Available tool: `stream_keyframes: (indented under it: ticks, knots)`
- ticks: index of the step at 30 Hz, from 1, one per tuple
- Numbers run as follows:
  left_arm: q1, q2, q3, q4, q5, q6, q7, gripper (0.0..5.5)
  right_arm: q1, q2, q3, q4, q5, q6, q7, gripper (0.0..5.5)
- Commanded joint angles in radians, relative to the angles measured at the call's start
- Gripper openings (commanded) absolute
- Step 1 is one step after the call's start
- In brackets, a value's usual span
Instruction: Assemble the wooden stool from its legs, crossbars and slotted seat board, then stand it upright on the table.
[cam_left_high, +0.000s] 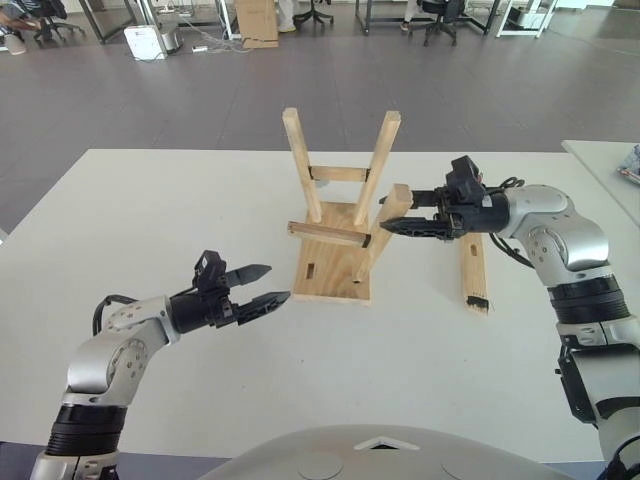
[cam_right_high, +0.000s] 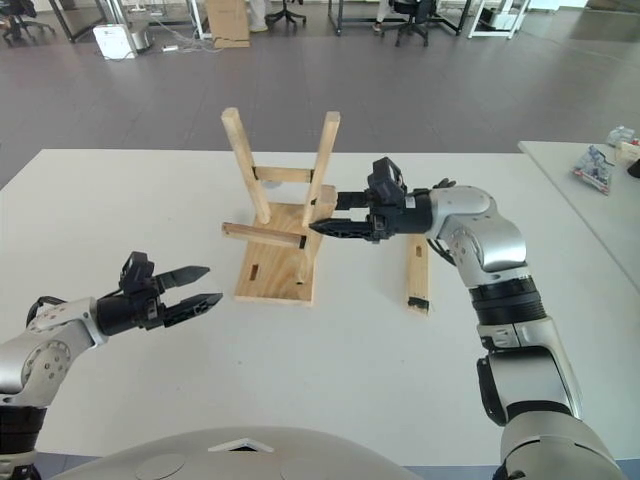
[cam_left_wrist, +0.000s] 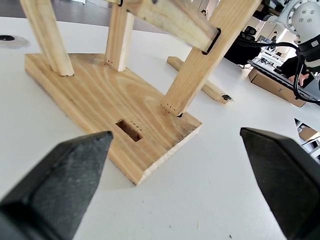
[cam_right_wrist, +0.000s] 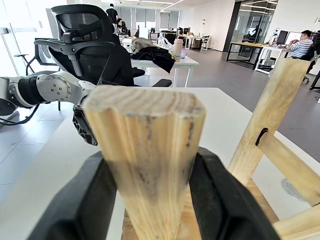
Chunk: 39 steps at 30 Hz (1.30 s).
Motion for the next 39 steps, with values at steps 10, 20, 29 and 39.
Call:
stream_keyframes:
  ticks: [10,20,29,39]
  knots:
    - [-0.012,-0.020,-0.016,-0.012,0.017,-0.013,0.024,4.71,0.044,-0.009,0.062,0.033,-0.106,0.134,-0.042,3.62]
    - [0.046,-0.039,-0.002,-0.003,0.048,-0.059,0.062,4.71,0.031,-0.059,-0.078,0.417,-0.405,-0.063,-0.489,4.50]
    - [0.070,-0.059,-0.010,-0.020,0.063,-0.069,0.088,4.71,0.116,0.103,-0.192,0.439,-0.458,0.173,-0.938,4.50]
    - [0.074,-0.054,-0.020,-0.023,0.063,-0.014,0.149,4.71,0.166,0.175,-0.234,0.385,-0.422,0.323,-0.983,3.06]
